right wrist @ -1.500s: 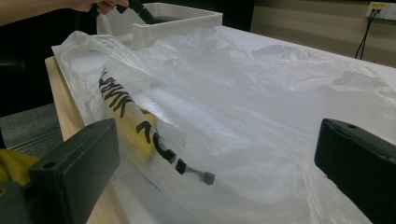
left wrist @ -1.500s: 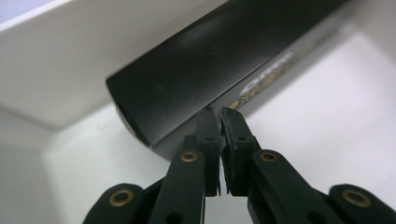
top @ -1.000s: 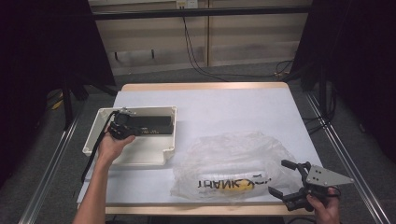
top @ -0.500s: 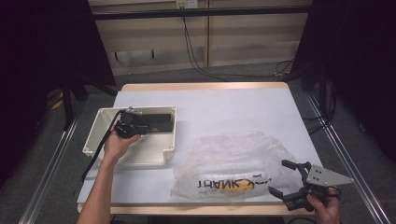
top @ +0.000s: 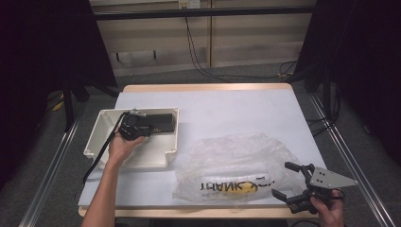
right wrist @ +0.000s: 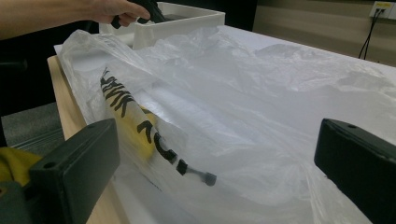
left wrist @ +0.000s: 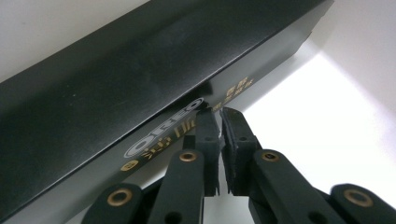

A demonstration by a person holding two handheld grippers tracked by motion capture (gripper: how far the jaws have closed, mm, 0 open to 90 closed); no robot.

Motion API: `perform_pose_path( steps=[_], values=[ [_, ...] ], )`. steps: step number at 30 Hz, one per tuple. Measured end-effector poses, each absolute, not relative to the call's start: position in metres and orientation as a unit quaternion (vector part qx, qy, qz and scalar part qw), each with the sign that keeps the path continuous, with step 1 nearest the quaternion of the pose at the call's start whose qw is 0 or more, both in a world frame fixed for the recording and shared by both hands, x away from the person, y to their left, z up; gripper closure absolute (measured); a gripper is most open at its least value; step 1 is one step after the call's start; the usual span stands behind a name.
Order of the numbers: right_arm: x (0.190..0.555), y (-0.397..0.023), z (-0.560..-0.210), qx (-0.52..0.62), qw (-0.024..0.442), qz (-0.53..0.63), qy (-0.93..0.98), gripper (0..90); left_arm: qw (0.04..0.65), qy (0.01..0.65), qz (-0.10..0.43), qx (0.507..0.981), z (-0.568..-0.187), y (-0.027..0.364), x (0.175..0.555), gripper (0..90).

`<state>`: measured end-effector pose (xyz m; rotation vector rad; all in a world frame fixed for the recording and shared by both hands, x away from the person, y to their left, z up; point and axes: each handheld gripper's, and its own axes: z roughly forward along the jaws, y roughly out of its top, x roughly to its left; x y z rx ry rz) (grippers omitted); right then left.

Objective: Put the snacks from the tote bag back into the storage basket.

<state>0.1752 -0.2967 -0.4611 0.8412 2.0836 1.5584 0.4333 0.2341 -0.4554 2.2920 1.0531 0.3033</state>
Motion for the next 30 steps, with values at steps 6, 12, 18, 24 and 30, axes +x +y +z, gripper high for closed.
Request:
perform_pose_path(
  steps=[6, 12, 18, 24, 30],
  values=[
    [0.178, -0.301, -0.461, 0.308, 0.203, 0.563, 0.739, 0.0, 0.303, 0.393, 0.114, 0.861, -0.449, 0.238, 0.431, 79.6],
    [0.181, -0.299, -0.461, 0.302, 0.200, 0.563, 0.743, 0.0, 0.323, 0.376, 0.127, 0.859, -0.429, 0.246, 0.410, 66.2],
    [0.178, -0.297, -0.460, 0.300, 0.204, 0.563, 0.742, 0.0, 0.362, 0.362, 0.155, 0.845, -0.415, 0.257, 0.392, 42.0],
    [0.176, -0.295, -0.457, 0.303, 0.209, 0.562, 0.741, 0.0, 0.390, 0.349, 0.181, 0.833, -0.403, 0.269, 0.376, 17.0],
    [0.178, -0.294, -0.458, 0.301, 0.208, 0.562, 0.741, 0.0, 0.413, 0.360, 0.195, 0.813, -0.386, 0.289, 0.363, 7.9]
  ],
)
